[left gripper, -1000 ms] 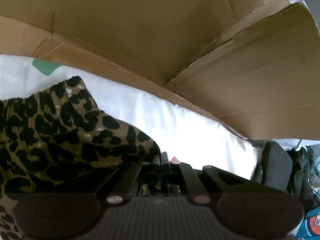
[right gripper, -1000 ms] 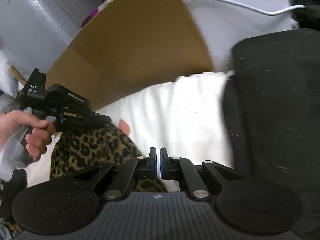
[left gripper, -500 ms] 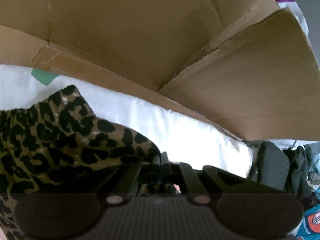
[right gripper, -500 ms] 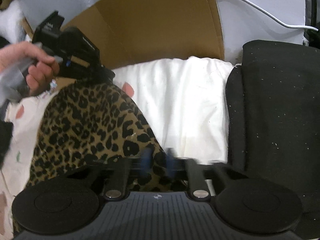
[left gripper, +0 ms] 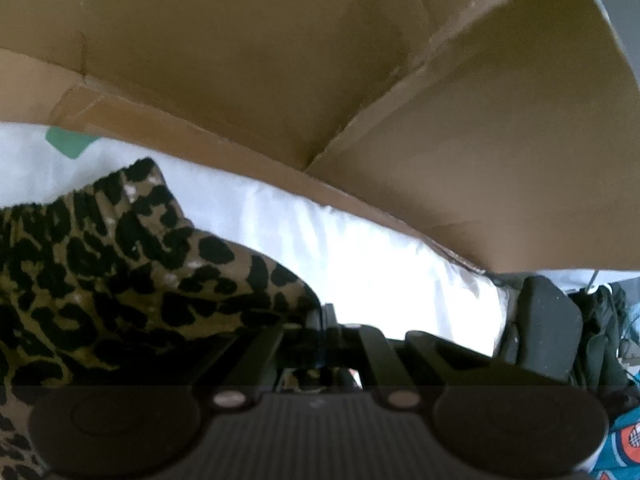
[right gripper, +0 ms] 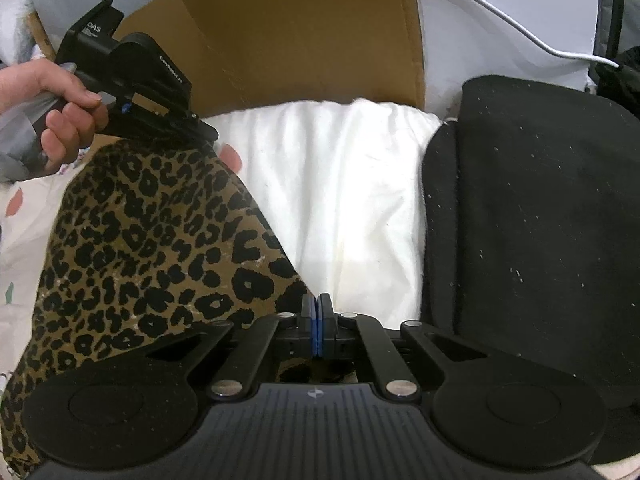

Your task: Fold clothes

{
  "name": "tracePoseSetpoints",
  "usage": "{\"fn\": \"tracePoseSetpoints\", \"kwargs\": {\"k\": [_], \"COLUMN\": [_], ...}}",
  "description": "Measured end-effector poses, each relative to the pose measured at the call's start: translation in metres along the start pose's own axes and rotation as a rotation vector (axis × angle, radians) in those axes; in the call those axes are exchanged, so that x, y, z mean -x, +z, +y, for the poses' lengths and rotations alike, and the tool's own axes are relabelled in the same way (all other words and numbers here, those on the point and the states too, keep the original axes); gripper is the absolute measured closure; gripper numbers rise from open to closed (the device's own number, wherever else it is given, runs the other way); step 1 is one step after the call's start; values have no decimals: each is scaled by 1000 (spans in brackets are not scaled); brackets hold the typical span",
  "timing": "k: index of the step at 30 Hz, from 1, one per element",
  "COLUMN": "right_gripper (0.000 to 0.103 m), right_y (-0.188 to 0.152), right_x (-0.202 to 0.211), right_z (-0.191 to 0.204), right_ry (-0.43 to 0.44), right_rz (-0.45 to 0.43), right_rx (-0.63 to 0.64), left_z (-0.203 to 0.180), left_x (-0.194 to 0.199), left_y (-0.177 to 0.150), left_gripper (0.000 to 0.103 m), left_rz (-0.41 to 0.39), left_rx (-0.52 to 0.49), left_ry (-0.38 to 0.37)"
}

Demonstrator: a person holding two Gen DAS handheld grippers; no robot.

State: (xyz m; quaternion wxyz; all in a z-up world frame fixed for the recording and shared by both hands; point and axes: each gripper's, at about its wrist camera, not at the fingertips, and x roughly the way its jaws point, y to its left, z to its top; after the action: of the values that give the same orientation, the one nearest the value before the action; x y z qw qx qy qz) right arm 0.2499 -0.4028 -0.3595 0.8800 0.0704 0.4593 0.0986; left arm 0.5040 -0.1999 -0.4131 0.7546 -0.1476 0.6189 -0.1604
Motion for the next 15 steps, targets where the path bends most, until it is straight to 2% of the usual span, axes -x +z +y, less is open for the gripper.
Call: {"fn": "tracePoseSetpoints", "kwargs": {"k": [3, 5, 7, 11, 15], "right_gripper": [103, 103, 103, 103, 101], "right_y": [-2, -1, 1, 8, 15], "right_x": [-1, -1, -1, 6, 12], "right_z": [-1, 0, 1, 1, 5], "right_ry": [-17, -24, -28, -1, 16], "right_rz": [15, 17, 20, -11, -63], "right_rx": [-6, -14, -21, -49, -45], "left_z": [-7, -12, -12, -12, -7], "left_x": [-8, -7, 11, 49, 76], "left_y": [-4, -5, 2, 17, 29], "left_gripper": [98, 89, 88, 75, 75], "left_rz": [14, 10, -17, -75, -90], "left_rx": [-21, -41, -75, -146, -212], "left_ry": [-7, -27, -27, -26, 57]}}
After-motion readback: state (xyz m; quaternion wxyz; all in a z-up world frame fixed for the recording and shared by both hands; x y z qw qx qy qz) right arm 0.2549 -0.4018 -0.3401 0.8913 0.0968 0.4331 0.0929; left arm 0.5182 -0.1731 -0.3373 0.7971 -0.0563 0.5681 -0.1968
